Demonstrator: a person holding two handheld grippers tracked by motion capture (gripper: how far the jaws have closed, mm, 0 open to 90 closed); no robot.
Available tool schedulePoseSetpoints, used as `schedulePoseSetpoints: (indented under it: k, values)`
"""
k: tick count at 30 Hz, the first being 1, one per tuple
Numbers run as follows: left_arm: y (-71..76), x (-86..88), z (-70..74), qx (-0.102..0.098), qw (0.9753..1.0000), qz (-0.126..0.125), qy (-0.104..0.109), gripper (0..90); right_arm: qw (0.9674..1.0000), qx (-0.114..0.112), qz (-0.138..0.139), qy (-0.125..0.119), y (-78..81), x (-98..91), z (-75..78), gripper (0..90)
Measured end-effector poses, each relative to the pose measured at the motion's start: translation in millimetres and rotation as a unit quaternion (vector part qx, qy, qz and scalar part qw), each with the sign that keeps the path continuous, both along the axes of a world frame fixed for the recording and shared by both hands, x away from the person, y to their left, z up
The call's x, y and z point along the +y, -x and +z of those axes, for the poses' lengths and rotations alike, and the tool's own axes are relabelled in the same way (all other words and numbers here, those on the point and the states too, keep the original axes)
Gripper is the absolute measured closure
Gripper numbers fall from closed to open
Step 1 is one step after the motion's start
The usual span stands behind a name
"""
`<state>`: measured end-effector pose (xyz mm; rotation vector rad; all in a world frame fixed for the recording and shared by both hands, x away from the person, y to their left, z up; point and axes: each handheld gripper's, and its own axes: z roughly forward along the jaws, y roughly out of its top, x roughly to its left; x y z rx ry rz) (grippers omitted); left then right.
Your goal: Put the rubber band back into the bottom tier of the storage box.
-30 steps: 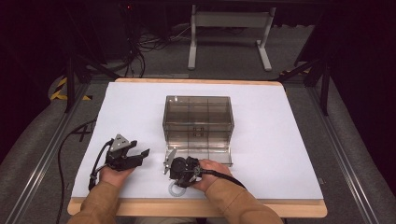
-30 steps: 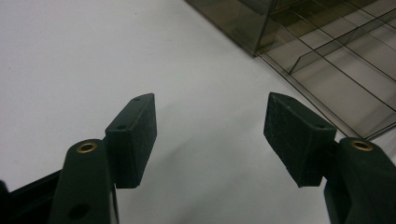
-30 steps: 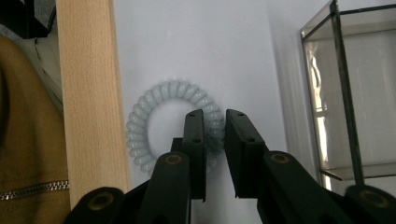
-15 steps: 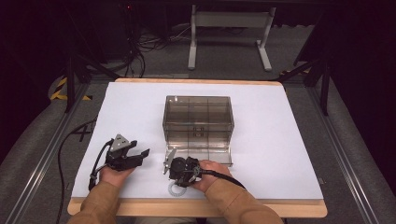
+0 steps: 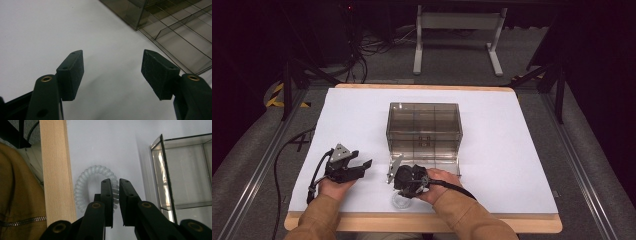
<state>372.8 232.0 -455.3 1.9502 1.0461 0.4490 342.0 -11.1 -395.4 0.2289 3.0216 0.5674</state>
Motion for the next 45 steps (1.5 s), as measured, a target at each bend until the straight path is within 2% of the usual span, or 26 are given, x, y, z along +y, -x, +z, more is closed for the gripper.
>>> schedulePoseSetpoints:
  k: [17,27,45]
  values:
    - [0.0,0.1,0.0,0.0,1.0,-0.001,0.0,35.4,0.9998,-0.015,-0.012,-0.01,-1.9,-6.5,18.1,82.5]
    - [0.0,0.0,0.0,0.0,1.0,0.0,0.0,35.4,0.9992,-0.028,-0.022,-0.017,-7.3,-14.0,29.2,82.5]
    - [0.0,0.0,0.0,0.0,1.0,0.0,0.0,35.4,0.9976,-0.047,-0.046,-0.021,-21.5,-27.1,40.3,82.6]
